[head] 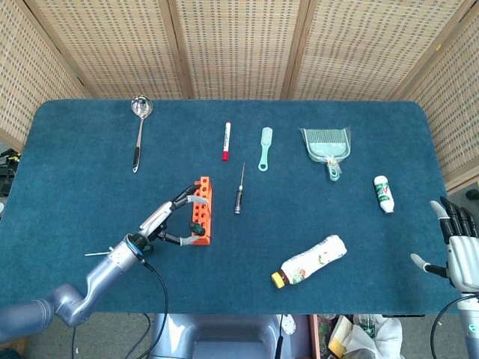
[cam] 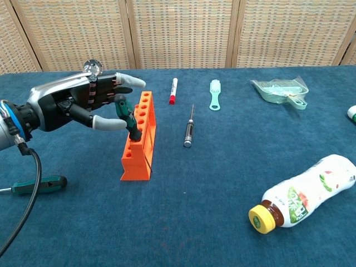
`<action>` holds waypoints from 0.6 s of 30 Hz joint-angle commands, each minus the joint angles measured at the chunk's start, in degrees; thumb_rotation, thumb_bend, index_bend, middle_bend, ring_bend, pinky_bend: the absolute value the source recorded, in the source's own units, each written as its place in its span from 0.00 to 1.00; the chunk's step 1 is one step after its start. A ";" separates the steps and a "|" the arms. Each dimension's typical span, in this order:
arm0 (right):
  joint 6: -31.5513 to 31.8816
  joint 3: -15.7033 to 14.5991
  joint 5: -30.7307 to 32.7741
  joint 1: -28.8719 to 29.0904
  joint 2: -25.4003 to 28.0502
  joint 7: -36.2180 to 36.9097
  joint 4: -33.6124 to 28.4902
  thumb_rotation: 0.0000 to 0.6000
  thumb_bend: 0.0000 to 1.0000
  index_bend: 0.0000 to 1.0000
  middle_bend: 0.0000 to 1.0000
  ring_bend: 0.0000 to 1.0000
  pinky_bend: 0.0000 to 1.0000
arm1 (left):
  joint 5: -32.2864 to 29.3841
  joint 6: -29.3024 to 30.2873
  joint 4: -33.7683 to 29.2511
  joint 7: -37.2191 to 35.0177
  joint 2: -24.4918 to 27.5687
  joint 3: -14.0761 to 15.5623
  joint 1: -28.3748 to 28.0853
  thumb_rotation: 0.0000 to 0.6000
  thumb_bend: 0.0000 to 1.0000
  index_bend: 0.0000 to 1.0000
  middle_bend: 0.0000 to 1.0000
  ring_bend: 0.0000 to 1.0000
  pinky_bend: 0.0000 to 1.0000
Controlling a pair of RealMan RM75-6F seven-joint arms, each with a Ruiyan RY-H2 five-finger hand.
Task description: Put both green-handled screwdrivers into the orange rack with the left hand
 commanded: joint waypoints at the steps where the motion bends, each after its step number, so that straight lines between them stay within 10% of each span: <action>1: 0.05 -0.03 -0.06 -0.03 0.02 0.02 -0.05 1.00 0.00 0.00 0.00 0.00 0.00 | 0.68 1.37 -1.20 -0.42 1.54 0.20 0.66 1.00 0.14 0.14 0.00 0.00 0.00; 9: 0.30 -0.11 -0.28 -0.17 0.26 0.27 -0.41 1.00 0.00 0.00 0.00 0.00 0.00 | 2.53 3.74 -4.71 3.34 8.17 1.44 2.15 1.00 0.04 0.03 0.00 0.00 0.00; 18: 1.16 -0.28 -1.07 -0.59 0.95 1.58 -0.95 1.00 0.00 0.00 0.00 0.00 0.00 | -2.31 -0.50 -13.80 28.41 21.71 5.78 5.82 1.00 0.00 0.00 0.00 0.00 0.00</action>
